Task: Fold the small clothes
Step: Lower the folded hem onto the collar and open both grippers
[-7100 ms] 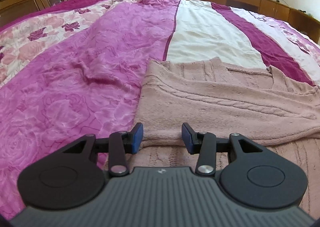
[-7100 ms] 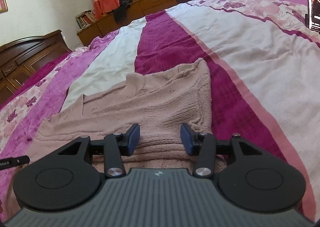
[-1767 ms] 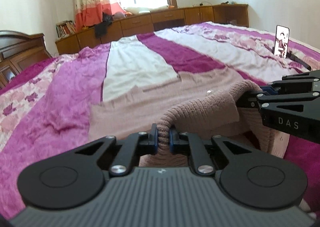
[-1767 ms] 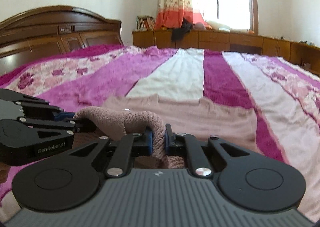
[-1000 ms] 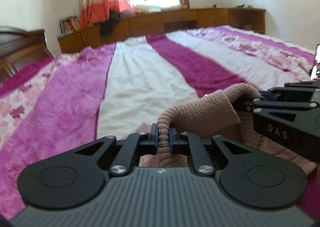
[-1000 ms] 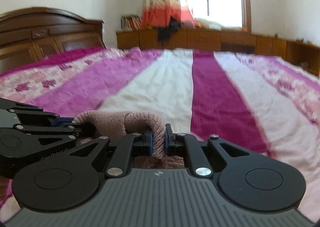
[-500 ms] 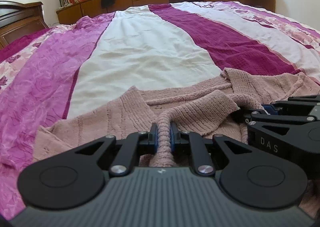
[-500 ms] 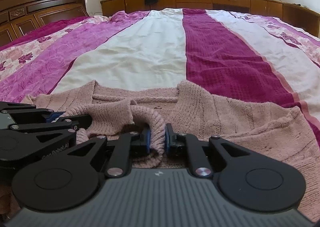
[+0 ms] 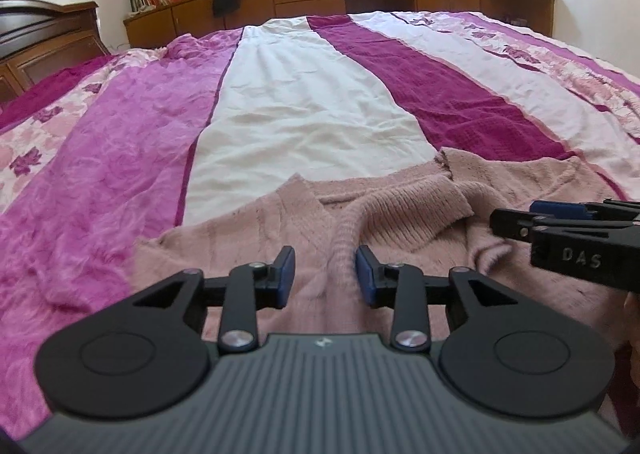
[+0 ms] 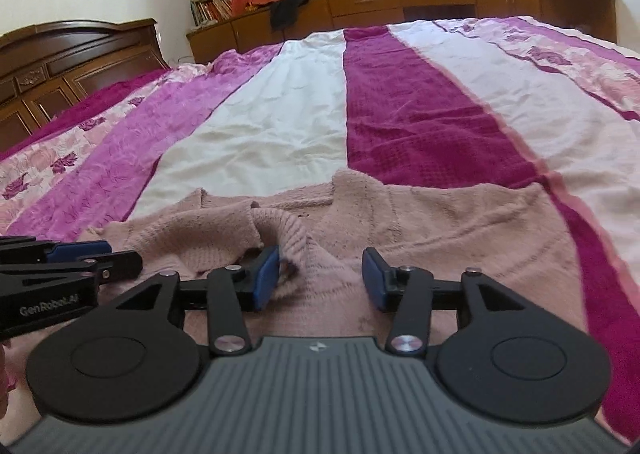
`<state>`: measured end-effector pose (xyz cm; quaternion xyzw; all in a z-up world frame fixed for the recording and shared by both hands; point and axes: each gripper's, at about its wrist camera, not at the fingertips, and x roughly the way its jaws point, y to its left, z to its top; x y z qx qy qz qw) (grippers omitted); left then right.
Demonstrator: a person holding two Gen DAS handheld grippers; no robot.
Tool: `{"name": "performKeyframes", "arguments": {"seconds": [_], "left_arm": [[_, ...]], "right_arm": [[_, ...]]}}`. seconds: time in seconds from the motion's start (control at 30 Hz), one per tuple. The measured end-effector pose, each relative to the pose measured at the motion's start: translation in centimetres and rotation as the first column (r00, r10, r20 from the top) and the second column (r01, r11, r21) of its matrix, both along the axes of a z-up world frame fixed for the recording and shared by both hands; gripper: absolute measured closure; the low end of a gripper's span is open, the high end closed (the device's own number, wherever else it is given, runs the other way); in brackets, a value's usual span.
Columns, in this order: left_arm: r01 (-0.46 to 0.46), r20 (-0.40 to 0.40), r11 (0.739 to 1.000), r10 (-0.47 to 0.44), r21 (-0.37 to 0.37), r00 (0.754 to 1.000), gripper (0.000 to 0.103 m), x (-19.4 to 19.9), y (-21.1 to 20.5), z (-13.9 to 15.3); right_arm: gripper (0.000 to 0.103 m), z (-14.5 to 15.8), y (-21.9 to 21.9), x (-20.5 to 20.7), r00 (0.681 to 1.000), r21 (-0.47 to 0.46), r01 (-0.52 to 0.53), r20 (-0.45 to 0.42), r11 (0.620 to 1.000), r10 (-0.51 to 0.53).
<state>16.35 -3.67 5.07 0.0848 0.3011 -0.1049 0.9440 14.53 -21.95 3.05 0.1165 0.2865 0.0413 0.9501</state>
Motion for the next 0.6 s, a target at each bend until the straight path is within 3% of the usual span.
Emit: {"name": "performKeyframes", "arguments": {"seconds": [0.33,0.6], "left_arm": [[0.000,-0.001,1.000,0.000,-0.001,1.000,0.067,-4.8,1.2,1.4],[-0.001,-0.019,1.000,0.000,-0.005,1.000,0.067,-8.2,1.9,1.3]], "right_arm": [[0.046,2.6,-1.4,-6.6,0.999,0.038,-0.007,0.049,0.999,0.005],[0.046,2.8,-1.1,-10.5,0.997,-0.007,-0.070,0.036,0.998,0.070]]}}
